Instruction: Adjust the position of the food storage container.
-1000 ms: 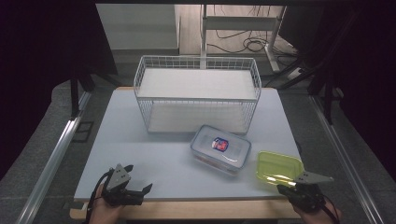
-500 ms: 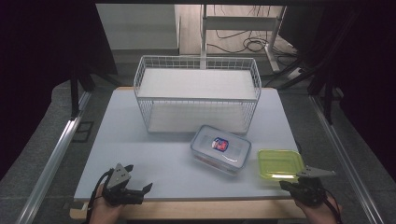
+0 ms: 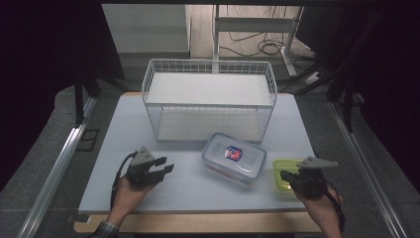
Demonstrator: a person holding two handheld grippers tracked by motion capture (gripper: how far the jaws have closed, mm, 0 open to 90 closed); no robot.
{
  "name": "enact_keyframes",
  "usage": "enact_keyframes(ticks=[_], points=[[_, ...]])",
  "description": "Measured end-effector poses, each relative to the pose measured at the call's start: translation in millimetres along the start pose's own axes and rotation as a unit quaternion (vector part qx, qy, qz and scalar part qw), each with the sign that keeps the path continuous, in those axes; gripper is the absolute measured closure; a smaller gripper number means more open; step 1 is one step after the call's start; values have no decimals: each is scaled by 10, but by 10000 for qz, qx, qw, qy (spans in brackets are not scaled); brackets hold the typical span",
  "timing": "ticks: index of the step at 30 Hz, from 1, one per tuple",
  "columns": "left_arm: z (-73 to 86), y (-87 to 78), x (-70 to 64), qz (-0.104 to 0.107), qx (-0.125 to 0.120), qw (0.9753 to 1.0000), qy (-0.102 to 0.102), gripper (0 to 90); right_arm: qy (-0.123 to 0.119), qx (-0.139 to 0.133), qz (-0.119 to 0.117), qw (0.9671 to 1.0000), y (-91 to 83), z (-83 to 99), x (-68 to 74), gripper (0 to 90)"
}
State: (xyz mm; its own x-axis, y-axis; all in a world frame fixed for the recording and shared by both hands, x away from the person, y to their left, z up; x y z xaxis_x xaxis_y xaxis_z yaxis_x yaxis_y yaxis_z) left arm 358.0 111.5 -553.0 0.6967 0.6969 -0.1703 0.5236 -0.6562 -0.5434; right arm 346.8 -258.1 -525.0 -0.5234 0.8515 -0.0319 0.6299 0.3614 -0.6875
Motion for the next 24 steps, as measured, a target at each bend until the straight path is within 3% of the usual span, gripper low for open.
enact_keyframes(ticks=[1,6,7,8,10,11,13,15,17,19,24], points=[[0,0,0,0,0,10000,0,750,0,0,0,10000,0,0,0,878],[-253,450,20,28,201,9996,171,881,145,91,76,9998,292,-231,-31,890],[-351,619,10,52,214,9995,211,883,199,125,86,9997,341,-252,-41,890],[-351,619,10,52,214,9995,211,884,199,125,86,9997,341,-252,-41,890],[-433,776,-4,29,212,9995,245,885,253,181,172,9994,433,-295,-66,891],[-479,897,-11,37,263,9992,284,885,270,316,377,9984,522,-313,-115,891],[-507,1019,-22,86,315,9992,251,885,343,424,418,9976,602,-325,-141,891],[-513,1053,-38,177,313,9992,189,888,381,484,428,9972,635,-325,-147,891],[-509,1072,-47,141,312,9994,113,900,452,581,371,9966,691,-317,-120,892],[-492,1050,-54,201,331,9992,27,900,390,624,462,9962,725,-301,-110,892],[-393,906,-107,242,379,9989,-105,900,316,584,355,9972,753,-309,-41,892]])
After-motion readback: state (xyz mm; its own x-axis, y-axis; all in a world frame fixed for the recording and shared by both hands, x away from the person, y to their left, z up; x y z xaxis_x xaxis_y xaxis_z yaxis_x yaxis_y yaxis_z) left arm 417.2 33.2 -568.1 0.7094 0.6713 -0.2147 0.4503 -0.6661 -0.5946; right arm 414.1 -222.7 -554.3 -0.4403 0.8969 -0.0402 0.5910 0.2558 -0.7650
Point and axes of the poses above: each handheld gripper's, and its own axes: y roughly forward along the jaws, z roughly out of its underside, x roughly to its left, the point moved 10 cm from there along y, roughly forward along the jaws, and after that the axes turned 5 degrees about z, right-handed, at the moved point
